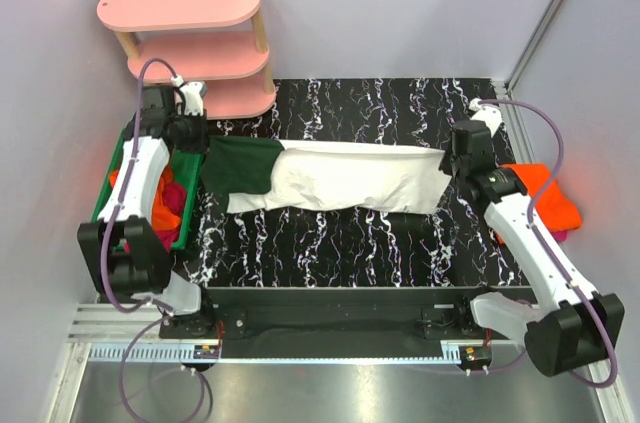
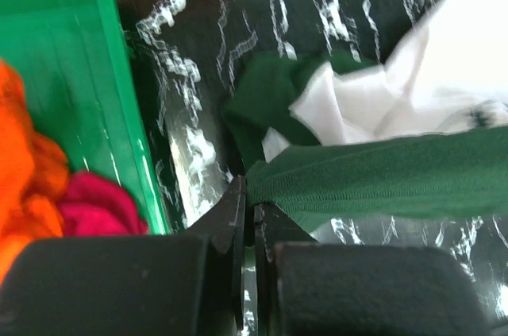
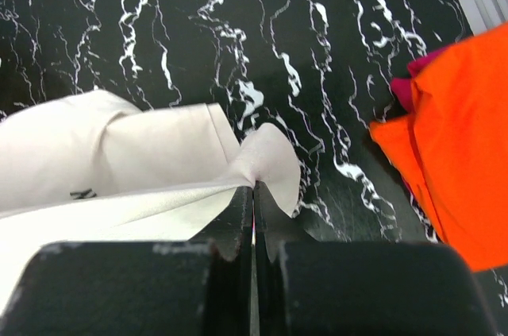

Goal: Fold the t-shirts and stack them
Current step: Flatten out the tshirt

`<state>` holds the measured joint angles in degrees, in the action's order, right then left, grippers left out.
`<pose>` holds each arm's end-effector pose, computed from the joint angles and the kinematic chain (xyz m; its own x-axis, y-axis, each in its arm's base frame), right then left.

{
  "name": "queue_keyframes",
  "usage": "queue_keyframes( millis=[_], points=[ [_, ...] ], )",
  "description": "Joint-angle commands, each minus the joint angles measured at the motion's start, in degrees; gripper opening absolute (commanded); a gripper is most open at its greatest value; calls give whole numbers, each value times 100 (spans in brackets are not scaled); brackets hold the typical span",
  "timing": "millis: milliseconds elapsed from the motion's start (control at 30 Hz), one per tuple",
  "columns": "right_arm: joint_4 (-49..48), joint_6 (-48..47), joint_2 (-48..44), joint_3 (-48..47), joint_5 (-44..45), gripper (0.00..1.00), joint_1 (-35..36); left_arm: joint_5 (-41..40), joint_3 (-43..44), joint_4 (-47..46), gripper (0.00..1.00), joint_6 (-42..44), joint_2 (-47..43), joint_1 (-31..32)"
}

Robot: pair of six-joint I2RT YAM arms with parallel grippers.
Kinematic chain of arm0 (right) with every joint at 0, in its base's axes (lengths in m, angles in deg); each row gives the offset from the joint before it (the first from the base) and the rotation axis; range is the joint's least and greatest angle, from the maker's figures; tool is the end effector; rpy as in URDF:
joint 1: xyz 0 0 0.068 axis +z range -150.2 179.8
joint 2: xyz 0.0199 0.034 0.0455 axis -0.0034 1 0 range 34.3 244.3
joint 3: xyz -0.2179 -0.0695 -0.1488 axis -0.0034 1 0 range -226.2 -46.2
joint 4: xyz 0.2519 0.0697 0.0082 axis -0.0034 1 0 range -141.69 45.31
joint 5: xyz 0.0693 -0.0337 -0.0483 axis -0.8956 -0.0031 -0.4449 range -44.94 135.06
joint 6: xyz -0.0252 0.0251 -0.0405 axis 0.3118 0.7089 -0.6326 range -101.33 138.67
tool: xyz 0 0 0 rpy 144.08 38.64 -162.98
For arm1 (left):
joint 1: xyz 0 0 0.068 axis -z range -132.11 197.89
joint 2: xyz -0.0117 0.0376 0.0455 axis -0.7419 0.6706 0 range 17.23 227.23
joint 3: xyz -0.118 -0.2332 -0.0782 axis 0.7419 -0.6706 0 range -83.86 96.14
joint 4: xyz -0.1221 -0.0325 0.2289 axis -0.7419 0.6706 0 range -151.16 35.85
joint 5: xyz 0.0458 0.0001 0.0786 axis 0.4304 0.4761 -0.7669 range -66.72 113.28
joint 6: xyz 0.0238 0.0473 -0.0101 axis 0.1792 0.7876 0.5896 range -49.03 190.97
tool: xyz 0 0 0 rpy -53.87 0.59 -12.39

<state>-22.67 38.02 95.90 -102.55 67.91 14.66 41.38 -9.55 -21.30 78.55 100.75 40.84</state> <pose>0.2279 0.0463 0.3230 -0.4889 0.1862 -0.8522 0.2500 0.9659 0.0676 0.3114 0.0273 0.3143 -0.7320 0.0358 -0.6803 0.1835 0.9721 -0.1463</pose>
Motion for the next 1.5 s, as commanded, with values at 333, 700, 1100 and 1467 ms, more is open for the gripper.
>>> queue_keyframes(
  millis=[333, 700, 1100, 1467],
  points=[
    [-1038, -441, 1582, -1360, 387, 0, -158, -1240, 1658, -1050, 59, -414, 1623, 345],
    [-1152, -398, 1952, -1343, 185, 0, -158, -914, 297, -1155, 58, -292, 1060, 659],
    [-1267, -371, 2180, -1193, 158, 0, -140, -765, 453, -1147, 52, -318, 1877, 1338],
    [-1284, -459, 2163, -1158, 229, 0, -149, -906, 910, -1041, 52, -485, 2616, 1346]
  ],
)
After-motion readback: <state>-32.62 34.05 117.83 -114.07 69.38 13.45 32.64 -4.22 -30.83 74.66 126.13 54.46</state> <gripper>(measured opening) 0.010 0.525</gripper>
